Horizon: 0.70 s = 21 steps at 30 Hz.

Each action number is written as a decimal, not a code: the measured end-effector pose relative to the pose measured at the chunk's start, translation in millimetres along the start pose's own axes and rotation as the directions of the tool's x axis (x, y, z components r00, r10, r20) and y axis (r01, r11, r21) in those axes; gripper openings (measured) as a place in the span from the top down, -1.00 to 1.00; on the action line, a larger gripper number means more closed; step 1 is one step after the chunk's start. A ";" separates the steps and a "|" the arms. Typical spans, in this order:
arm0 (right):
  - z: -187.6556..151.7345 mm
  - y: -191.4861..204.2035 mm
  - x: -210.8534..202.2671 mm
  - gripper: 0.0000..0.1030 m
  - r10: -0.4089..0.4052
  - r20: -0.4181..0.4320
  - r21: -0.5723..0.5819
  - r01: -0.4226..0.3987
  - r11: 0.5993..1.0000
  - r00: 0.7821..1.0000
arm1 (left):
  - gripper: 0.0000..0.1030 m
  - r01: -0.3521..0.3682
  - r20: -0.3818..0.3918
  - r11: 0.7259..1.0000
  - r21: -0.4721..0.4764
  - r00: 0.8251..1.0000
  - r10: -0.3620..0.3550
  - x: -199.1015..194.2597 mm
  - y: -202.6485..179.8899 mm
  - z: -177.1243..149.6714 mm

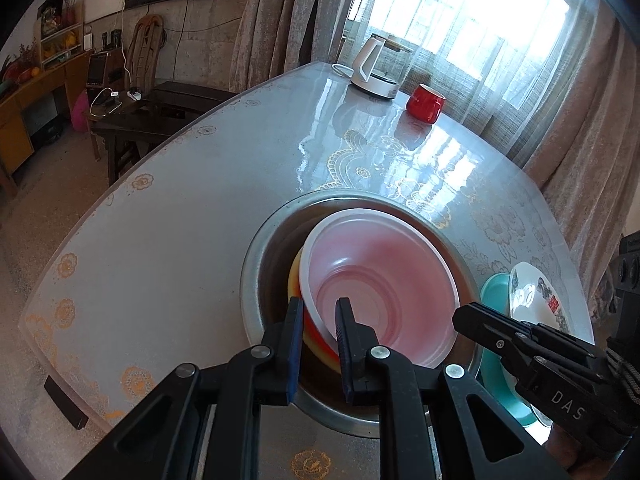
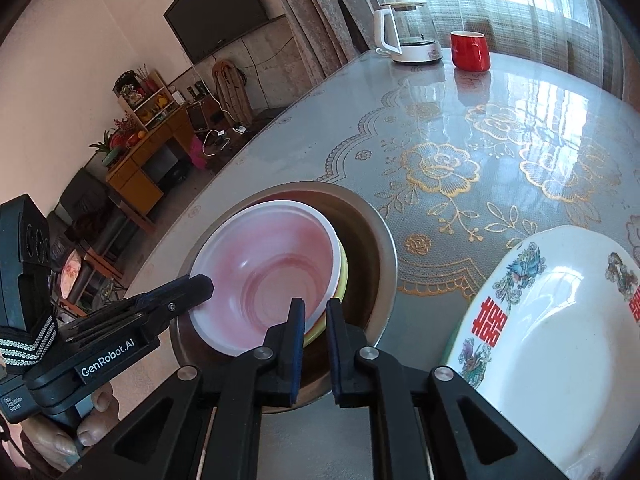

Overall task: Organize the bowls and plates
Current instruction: 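Lower the red bowl into the yellow bowl and open the left gripper, then move the left gripper to the steel bowl rim while the right gripper approaches it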

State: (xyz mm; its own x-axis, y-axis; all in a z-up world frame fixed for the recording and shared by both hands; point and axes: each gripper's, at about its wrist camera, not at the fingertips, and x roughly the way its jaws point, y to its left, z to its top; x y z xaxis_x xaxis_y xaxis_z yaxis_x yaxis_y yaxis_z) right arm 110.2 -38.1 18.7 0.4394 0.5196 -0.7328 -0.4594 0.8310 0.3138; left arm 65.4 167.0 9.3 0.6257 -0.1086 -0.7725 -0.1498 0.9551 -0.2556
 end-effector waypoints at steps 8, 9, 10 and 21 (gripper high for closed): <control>9.7 -9.7 -6.6 0.61 0.000 0.004 0.005 0.000 1.000 1.000 | 0.67 -0.002 0.033 1.000 -0.025 0.999 0.003 -8.2 7.5 2.7; 11.3 -11.5 -5.4 0.61 -0.001 0.001 0.010 0.001 1.000 1.000 | 0.67 -0.006 0.038 1.000 -0.025 0.999 0.007 -8.3 8.3 2.8; 13.0 -12.1 -3.8 0.61 0.000 -0.001 0.012 0.000 1.000 1.000 | 0.67 -0.011 0.042 1.000 -0.020 0.999 0.012 -8.0 8.5 2.8; 18.8 -1.3 18.2 0.75 -0.075 -0.050 -0.074 0.071 0.995 0.996 | 0.68 0.000 0.020 0.999 0.042 1.000 -0.001 3.9 0.9 -1.5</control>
State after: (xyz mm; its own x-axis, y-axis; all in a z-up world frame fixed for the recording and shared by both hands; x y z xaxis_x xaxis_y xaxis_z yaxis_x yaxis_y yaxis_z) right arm 133.3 -25.9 16.4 0.4338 0.4454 -0.7832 -0.4831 0.8487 0.2151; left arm 66.6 167.1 5.2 0.6409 -0.1039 -0.7606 -0.1172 0.9659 -0.2308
